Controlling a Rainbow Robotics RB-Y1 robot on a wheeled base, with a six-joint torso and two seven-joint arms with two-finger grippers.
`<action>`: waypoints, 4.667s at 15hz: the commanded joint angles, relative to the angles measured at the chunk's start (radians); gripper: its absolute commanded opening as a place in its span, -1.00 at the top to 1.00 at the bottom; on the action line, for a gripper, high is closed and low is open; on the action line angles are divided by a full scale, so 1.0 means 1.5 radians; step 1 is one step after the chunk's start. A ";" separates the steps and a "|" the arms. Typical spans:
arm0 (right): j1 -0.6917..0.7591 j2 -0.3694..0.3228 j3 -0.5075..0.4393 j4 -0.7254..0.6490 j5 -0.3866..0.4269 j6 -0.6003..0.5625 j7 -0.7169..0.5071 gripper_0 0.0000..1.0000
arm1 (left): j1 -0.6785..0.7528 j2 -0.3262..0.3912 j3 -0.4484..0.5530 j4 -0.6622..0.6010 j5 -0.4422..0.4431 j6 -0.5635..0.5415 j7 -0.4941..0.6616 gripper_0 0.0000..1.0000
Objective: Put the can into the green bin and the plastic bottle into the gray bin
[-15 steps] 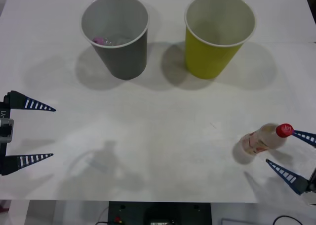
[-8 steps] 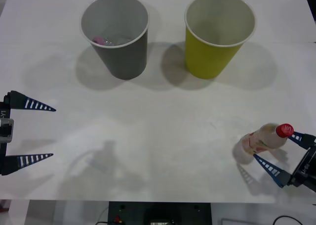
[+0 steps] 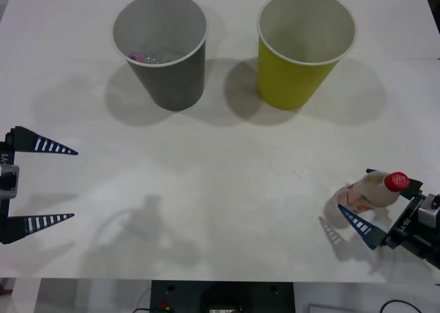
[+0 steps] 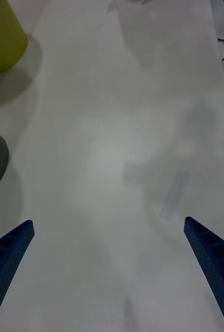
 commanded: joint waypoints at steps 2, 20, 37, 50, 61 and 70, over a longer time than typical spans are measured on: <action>0.000 0.000 0.004 0.000 0.000 0.000 0.008 0.87 | 0.000 0.000 0.000 0.000 0.000 0.000 0.000 -1.00; 0.030 -0.031 -0.027 -0.198 0.144 -0.011 -0.188 1.00 | 0.000 0.000 0.000 0.000 0.000 0.000 0.000 -1.00; 0.013 -0.253 0.010 -0.612 0.303 0.034 -0.888 1.00 | 0.000 0.000 0.000 0.000 0.000 0.000 0.000 -1.00; -0.276 -0.406 0.172 -0.709 0.374 0.032 -1.229 1.00 | 0.000 0.000 0.000 0.000 0.000 0.000 0.000 -1.00; -0.668 -0.408 0.448 -0.529 0.388 0.032 -1.295 1.00 | 0.000 0.000 0.000 0.000 0.000 0.000 0.000 -1.00; -0.930 -0.247 0.612 -0.233 0.428 0.064 -1.233 1.00 | 0.000 0.000 0.000 0.000 0.000 0.000 0.000 -1.00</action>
